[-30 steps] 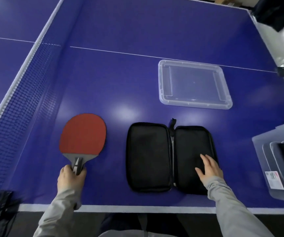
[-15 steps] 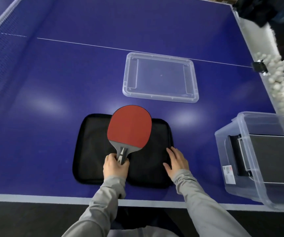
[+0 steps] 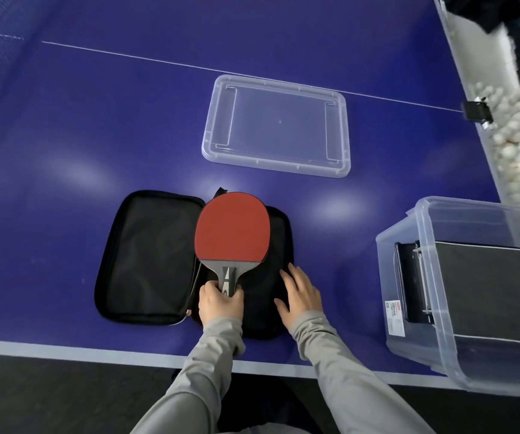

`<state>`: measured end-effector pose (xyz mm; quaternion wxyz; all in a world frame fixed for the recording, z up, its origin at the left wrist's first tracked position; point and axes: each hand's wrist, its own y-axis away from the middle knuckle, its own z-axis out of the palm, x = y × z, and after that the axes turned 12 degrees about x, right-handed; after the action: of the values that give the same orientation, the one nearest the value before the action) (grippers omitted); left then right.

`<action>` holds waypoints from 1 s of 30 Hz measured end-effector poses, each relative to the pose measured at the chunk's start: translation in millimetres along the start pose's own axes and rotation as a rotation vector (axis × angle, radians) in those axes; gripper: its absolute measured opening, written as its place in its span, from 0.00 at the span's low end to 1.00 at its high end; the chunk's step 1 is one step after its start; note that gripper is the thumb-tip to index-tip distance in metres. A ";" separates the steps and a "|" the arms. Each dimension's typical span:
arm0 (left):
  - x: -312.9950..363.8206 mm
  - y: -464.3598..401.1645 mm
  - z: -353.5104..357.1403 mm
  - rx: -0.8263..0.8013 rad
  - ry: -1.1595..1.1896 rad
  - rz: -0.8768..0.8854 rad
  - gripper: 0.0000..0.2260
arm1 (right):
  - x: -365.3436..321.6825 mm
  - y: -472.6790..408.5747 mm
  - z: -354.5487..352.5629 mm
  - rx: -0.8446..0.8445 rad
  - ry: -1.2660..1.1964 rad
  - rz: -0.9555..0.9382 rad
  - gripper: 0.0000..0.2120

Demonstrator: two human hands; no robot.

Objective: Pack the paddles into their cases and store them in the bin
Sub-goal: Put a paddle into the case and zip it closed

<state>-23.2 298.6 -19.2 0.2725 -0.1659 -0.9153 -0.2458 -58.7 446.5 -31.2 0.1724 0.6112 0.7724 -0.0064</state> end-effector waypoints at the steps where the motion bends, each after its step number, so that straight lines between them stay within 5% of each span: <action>1: 0.1 0.5 2.4 0.004 0.003 0.007 0.16 | 0.6 0.3 1.1 0.003 -0.001 0.001 0.29; 15: -12.3 10.9 15.0 -0.018 -0.035 0.161 0.15 | -0.2 0.9 2.8 0.010 0.028 0.006 0.30; 30: -8.8 23.2 18.1 0.023 0.019 0.090 0.14 | -2.9 0.2 2.7 0.010 0.039 0.029 0.29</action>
<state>-13.6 326.0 -29.1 0.2940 -0.2014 -0.9070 -0.2243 -57.3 443.3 -32.9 0.1543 0.6230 0.7668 0.0042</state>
